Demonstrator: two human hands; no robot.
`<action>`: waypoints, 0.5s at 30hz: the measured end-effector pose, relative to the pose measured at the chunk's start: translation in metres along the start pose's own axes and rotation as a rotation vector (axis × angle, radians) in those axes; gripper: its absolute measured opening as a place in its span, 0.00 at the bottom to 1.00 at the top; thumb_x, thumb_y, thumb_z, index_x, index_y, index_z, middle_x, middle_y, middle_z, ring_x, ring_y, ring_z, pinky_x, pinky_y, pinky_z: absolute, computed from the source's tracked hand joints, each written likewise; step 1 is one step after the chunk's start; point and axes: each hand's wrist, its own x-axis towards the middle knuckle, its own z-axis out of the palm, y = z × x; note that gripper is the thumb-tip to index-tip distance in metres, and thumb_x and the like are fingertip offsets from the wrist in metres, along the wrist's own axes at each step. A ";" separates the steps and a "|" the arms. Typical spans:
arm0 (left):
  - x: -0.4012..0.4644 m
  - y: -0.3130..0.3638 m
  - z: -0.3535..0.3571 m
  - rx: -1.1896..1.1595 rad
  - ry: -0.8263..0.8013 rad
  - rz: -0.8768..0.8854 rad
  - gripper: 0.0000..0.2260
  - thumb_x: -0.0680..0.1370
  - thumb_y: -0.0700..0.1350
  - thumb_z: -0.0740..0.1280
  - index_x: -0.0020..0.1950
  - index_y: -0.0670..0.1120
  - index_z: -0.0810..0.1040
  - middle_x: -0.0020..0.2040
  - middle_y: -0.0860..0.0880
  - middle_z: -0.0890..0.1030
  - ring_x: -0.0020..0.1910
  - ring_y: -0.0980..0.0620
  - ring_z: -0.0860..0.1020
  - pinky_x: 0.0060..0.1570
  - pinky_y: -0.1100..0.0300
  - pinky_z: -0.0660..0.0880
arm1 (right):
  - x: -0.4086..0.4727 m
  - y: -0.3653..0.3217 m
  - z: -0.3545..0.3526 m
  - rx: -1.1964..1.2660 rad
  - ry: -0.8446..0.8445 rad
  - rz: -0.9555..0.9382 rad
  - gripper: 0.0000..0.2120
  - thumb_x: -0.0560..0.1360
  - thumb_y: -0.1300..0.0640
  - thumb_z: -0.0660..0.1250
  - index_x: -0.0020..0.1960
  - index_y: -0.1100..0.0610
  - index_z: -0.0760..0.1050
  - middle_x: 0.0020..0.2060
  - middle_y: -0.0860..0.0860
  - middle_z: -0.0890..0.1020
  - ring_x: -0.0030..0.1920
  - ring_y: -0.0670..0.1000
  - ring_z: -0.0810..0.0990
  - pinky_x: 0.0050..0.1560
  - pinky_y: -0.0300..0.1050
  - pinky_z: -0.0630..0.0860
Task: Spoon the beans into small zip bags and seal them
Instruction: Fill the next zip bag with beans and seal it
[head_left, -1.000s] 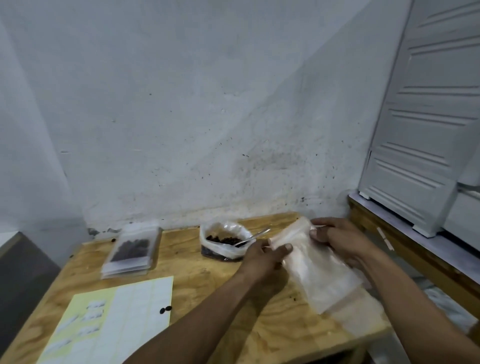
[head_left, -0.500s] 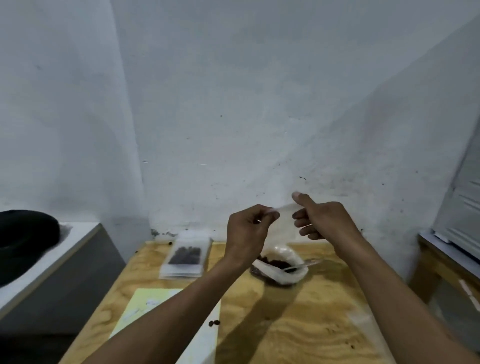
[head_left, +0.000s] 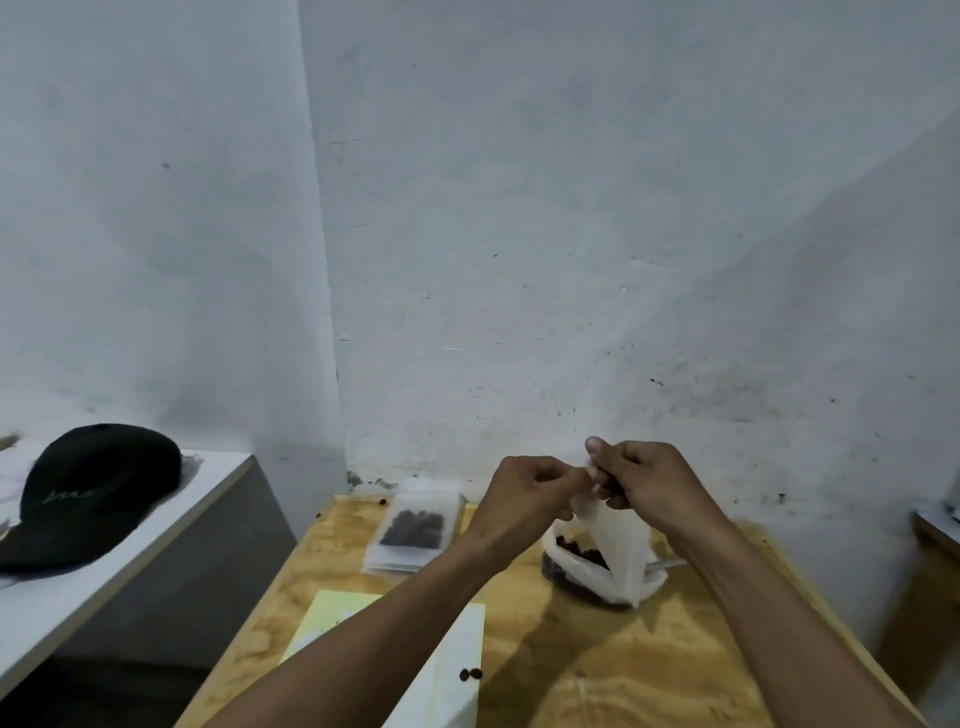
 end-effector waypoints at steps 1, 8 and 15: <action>0.002 0.001 0.001 -0.011 -0.009 -0.026 0.10 0.78 0.46 0.71 0.46 0.40 0.87 0.43 0.44 0.86 0.42 0.50 0.84 0.49 0.52 0.82 | 0.000 0.001 -0.001 -0.018 -0.012 -0.006 0.20 0.79 0.46 0.69 0.42 0.63 0.82 0.32 0.51 0.84 0.33 0.46 0.82 0.40 0.42 0.79; 0.010 -0.001 0.006 0.044 0.053 -0.046 0.18 0.80 0.41 0.67 0.38 0.27 0.76 0.35 0.30 0.79 0.34 0.40 0.84 0.43 0.48 0.83 | -0.002 0.006 -0.013 -0.041 -0.076 -0.011 0.19 0.78 0.48 0.69 0.40 0.64 0.81 0.32 0.53 0.84 0.36 0.50 0.84 0.47 0.47 0.84; 0.019 -0.024 0.014 0.286 0.267 0.016 0.19 0.74 0.45 0.67 0.29 0.32 0.75 0.28 0.34 0.78 0.27 0.42 0.80 0.35 0.41 0.81 | -0.007 0.013 -0.004 -0.203 -0.104 0.024 0.14 0.81 0.59 0.64 0.40 0.66 0.77 0.37 0.57 0.86 0.39 0.53 0.88 0.51 0.54 0.84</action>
